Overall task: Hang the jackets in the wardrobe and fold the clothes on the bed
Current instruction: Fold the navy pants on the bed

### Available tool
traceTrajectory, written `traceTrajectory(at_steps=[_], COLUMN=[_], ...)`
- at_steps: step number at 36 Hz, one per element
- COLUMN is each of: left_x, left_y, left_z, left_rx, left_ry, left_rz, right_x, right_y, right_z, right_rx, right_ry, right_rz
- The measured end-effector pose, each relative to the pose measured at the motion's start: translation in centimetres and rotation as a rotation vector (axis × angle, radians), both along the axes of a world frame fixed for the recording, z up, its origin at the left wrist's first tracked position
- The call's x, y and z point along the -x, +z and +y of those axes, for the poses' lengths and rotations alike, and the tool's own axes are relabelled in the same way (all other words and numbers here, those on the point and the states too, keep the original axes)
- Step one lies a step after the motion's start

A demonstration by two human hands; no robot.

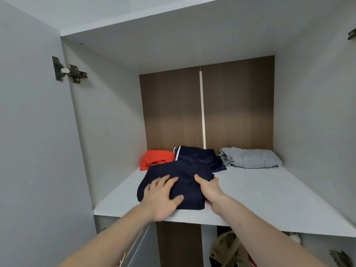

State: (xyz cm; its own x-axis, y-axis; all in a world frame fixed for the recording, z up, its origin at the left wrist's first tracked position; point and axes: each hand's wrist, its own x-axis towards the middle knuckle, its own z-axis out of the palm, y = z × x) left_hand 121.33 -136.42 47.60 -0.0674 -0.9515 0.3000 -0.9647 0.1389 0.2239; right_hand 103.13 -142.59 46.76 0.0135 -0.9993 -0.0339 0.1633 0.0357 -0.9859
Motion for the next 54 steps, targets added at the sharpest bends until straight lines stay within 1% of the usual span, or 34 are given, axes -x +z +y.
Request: traceTrajectory(at_steps=[2, 3, 5, 7, 10, 12, 16, 18, 22, 24, 29, 33, 37, 41, 42, 46, 47, 50, 54], left_x=[-0.9, -1.4, -2.6, -3.9, -6.0, -7.4, -9.2, -9.8, -10.8, -11.2, -12.3, -12.7, -12.9, -13.0, -13.0, -12.9, -13.0, -13.3, -13.5], left_y=[-1.0, -1.2, -1.5, -1.7, -2.0, -2.2, -2.5, -2.6, -2.9, -3.2, -3.6, -3.7, -3.9, -4.1, -4.1, -3.8, -3.8, -3.9, -4.2], left_z=[-1.2, -1.9, -3.1, -4.3, -5.8, -6.7, -8.4, -9.2, -10.7, -11.2, -12.7, -13.7, -14.4, -14.5, -14.4, -14.3, -14.4, -14.9, -15.5], left_rx=[-0.037, -0.04, -0.053, -0.072, -0.097, -0.104, -0.114, -0.114, -0.115, -0.111, -0.095, -0.074, -0.008, 0.027, 0.052, 0.271, 0.29, 0.278, 0.217], left_ry=[0.016, 0.026, 0.052, 0.084, 0.134, 0.156, 0.175, 0.185, 0.192, 0.188, 0.183, 0.184, 0.184, 0.18, 0.179, 0.144, 0.128, 0.1, 0.083], left_rz=[-0.016, -0.022, -0.02, -0.012, -0.004, -0.004, -0.009, 0.002, 0.062, 0.1, 0.137, 0.169, 0.202, 0.19, 0.19, 0.125, 0.106, 0.099, 0.093], right_x=[-0.8, -1.3, -2.0, -2.7, -4.1, -5.3, -7.4, -8.2, -9.4, -9.8, -10.6, -11.1, -11.5, -11.5, -11.5, -11.5, -11.7, -12.0, -12.4], right_y=[0.2, 0.2, 0.1, -0.2, -0.7, -1.3, -2.4, -2.6, -2.9, -3.1, -3.1, -3.1, -3.0, -2.9, -2.9, -2.6, -2.6, -2.4, -2.4], right_z=[-0.8, -1.2, -2.0, -2.6, -3.3, -4.0, -5.3, -5.9, -7.6, -8.4, -9.7, -10.5, -11.1, -11.1, -10.9, -10.3, -10.1, -9.6, -7.3], right_rx=[0.034, 0.038, 0.072, 0.165, 0.277, 0.324, 0.379, 0.422, 0.472, 0.462, 0.429, 0.398, 0.369, 0.368, 0.369, 0.345, 0.332, 0.287, 0.244], right_ry=[0.033, 0.039, 0.017, 0.003, -0.012, -0.054, -0.157, -0.169, -0.137, -0.11, -0.047, -0.007, -0.001, -0.006, -0.005, 0.013, 0.021, 0.031, 0.073], right_rz=[0.055, 0.124, 0.387, 0.652, 0.913, 1.003, 1.079, 1.118, 1.267, 1.294, 1.263, 1.278, 1.29, 1.277, 1.269, 1.239, 1.23, 1.239, 1.301])
